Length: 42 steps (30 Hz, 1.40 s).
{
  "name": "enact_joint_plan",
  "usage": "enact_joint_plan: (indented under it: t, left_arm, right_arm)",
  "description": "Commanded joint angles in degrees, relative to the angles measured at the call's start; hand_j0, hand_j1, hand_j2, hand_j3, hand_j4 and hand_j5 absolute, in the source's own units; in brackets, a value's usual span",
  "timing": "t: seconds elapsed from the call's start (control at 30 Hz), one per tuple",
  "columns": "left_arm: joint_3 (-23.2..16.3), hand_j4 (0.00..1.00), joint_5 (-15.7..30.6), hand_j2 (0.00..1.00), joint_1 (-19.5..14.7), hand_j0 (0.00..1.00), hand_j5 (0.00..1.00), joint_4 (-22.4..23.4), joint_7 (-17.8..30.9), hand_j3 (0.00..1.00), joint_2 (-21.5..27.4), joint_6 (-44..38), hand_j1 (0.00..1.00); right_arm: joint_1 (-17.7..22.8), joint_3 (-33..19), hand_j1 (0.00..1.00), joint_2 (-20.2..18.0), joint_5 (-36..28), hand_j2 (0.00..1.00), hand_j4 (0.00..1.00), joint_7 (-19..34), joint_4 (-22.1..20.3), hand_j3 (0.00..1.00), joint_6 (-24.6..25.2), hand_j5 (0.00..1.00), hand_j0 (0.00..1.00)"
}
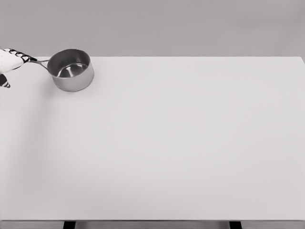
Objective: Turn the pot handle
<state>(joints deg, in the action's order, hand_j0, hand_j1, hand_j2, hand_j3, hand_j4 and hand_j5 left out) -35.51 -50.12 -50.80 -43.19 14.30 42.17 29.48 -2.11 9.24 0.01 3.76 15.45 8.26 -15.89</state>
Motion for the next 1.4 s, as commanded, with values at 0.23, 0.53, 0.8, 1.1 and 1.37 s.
enact_joint_plan:
  t: [0.23,0.53,0.8,1.1,1.37]
  left_arm:
    - [-0.08,1.0,0.64,1.0,0.35,1.0,1.0,-0.31,-0.15,1.0,1.25,0.49,1.0]
    - [1.06,1.0,5.12,1.0,-0.09,1.0,1.0,-1.1,-0.15,1.0,3.19,1.98,1.0]
    - [0.01,1.0,0.64,1.0,-3.25,1.0,1.0,6.19,-1.12,1.0,-1.82,-2.85,1.0]
    - [-2.1,1.0,-0.06,1.0,-3.08,1.0,1.0,6.46,-1.29,1.0,-2.7,-3.64,1.0]
    - [-2.1,1.0,0.29,1.0,-2.81,1.0,1.0,6.02,-1.29,1.0,-2.44,-3.2,1.0]
  right_arm:
    - [0.0,-0.01,1.0,-0.01,0.02,1.0,1.0,0.02,0.0,1.0,-0.01,1.0,1.0]
    - [0.0,-0.01,1.0,-0.01,0.02,1.0,1.0,0.02,0.0,1.0,-0.01,1.0,1.0]
    - [0.0,-0.01,1.0,-0.01,0.02,1.0,1.0,0.02,0.0,1.0,-0.01,1.0,1.0]
    - [0.0,-0.01,1.0,-0.01,0.02,1.0,1.0,0.02,0.0,1.0,-0.01,1.0,1.0]
    - [0.0,-0.01,1.0,-0.01,0.02,1.0,1.0,0.02,0.0,1.0,-0.01,1.0,1.0]
